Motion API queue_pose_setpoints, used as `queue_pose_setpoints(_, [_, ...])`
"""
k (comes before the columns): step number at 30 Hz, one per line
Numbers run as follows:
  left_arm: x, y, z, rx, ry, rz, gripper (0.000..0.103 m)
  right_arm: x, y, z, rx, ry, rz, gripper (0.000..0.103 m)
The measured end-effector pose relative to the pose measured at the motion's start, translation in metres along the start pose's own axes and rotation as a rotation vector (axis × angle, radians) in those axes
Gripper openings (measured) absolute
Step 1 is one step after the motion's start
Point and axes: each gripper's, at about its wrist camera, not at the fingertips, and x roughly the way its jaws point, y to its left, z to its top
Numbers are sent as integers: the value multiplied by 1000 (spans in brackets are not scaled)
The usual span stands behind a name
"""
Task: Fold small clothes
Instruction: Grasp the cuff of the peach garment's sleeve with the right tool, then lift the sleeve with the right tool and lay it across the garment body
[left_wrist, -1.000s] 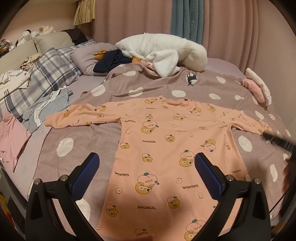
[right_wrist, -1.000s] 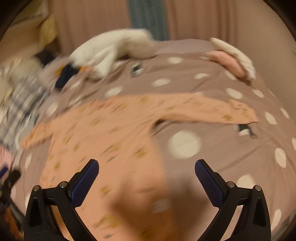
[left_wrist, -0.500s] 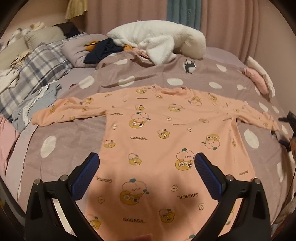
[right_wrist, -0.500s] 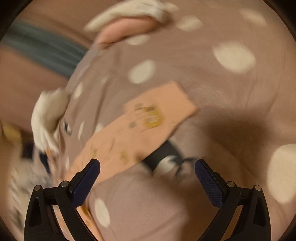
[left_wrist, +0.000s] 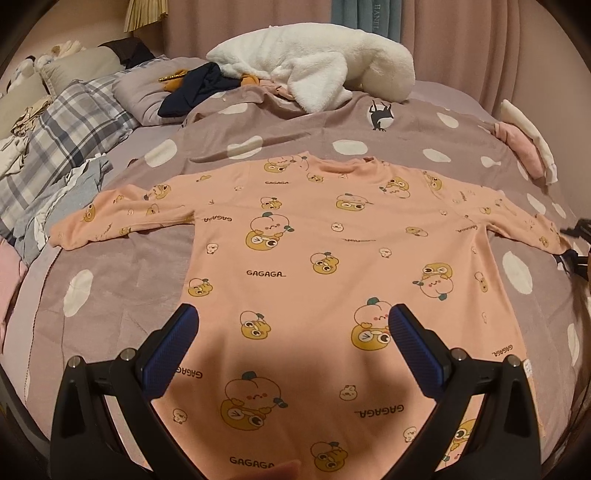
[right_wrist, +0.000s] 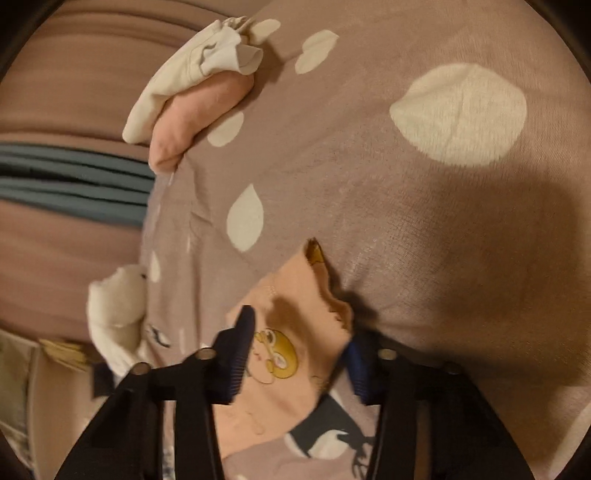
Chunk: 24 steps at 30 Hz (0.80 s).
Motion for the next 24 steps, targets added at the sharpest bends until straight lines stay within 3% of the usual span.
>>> queue_pose_setpoints(1, [-1, 1, 0, -2, 2, 0, 103, -4, -1, 1, 0, -18, -12, 15])
queue_pose_setpoints(2, [-2, 1, 0, 1, 3, -1, 103, -9, -1, 0, 1, -39, -14, 10])
queue_pose_setpoints(4, [-6, 2, 0, 6, -6, -10, 103, -21, -7, 13, -42, -46, 15, 9])
queue_pose_setpoints(6, [-11, 3, 0, 5, -20, -21, 102, -28, 7, 13, -78, -78, -25, 9])
queue_pose_setpoints(10, [-24, 12, -1, -24, -50, -32, 102, -36, 51, 12, -150, -93, 23, 9])
queue_pose_setpoints(13, [-28, 23, 0, -50, -17, -49, 102, -41, 88, 1, -239, -95, -9, 9])
queue_pose_setpoints(18, [-39, 47, 1, -96, -2, -130, 102, -30, 159, -47, -377, -57, 7, 9])
queue_pose_setpoints(24, [-53, 79, 1, -103, -80, -70, 102, 13, 235, -127, -515, 52, 40, 9])
